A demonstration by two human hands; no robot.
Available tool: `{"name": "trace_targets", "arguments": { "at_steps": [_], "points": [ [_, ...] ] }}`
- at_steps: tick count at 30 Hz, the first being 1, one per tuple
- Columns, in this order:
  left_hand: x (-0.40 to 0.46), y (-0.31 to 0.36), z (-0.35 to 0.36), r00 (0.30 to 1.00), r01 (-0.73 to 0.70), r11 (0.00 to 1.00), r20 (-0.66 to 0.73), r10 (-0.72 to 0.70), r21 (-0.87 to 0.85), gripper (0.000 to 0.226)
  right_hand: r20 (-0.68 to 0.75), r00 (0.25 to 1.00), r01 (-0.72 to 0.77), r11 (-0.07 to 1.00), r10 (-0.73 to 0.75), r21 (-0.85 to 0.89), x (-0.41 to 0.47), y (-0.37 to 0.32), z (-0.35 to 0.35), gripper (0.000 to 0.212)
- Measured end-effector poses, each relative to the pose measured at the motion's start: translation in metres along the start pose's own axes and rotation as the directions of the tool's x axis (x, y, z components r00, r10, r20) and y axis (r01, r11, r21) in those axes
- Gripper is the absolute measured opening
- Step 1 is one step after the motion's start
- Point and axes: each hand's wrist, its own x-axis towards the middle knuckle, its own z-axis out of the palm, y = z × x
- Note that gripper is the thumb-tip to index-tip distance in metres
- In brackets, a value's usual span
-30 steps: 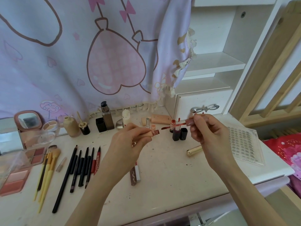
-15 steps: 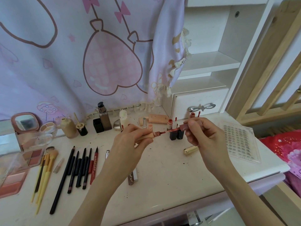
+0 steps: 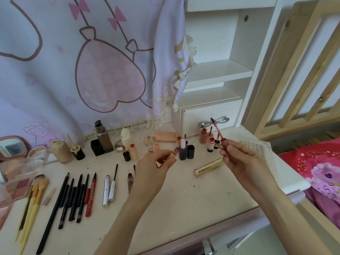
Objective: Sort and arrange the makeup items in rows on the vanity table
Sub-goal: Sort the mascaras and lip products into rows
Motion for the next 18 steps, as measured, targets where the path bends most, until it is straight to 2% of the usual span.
{"name": "trace_targets", "arguments": {
  "at_steps": [2,4,7,9,12,15,18],
  "points": [
    [0.003,0.006,0.016,0.999,0.031,0.996,0.019,-0.03,-0.078,0.023,-0.027,0.998,-0.052,0.997,0.053,0.055,0.002,-0.001,-0.012,0.022],
    [0.007,0.012,0.034,0.998,0.046,0.991,0.038,-0.041,-0.129,0.021,-0.049,0.995,-0.085,0.993,0.09,0.085,0.005,0.0,-0.022,0.022],
    [0.015,0.019,0.058,0.999,0.039,0.985,0.04,-0.033,-0.17,0.023,-0.072,0.991,-0.108,0.994,0.11,0.035,0.01,-0.001,-0.036,0.02],
    [0.022,0.024,0.071,0.999,0.032,0.981,0.036,-0.025,-0.192,0.024,-0.086,0.992,-0.1,0.985,0.089,-0.138,0.014,-0.002,-0.044,0.02],
    [0.034,0.03,0.089,1.0,-0.013,0.994,0.014,0.014,-0.105,0.027,-0.08,0.997,-0.033,0.882,-0.005,-0.471,0.023,-0.005,-0.054,0.019],
    [0.043,0.033,0.106,0.999,-0.028,0.998,0.023,0.029,-0.05,0.03,-0.065,0.995,0.026,0.815,-0.078,-0.579,0.037,-0.011,-0.057,0.01],
    [0.048,0.032,0.122,1.0,0.009,0.998,0.015,-0.008,-0.057,0.014,0.009,0.992,0.101,0.739,-0.127,-0.667,0.055,-0.017,-0.059,0.005]
  ]
}}
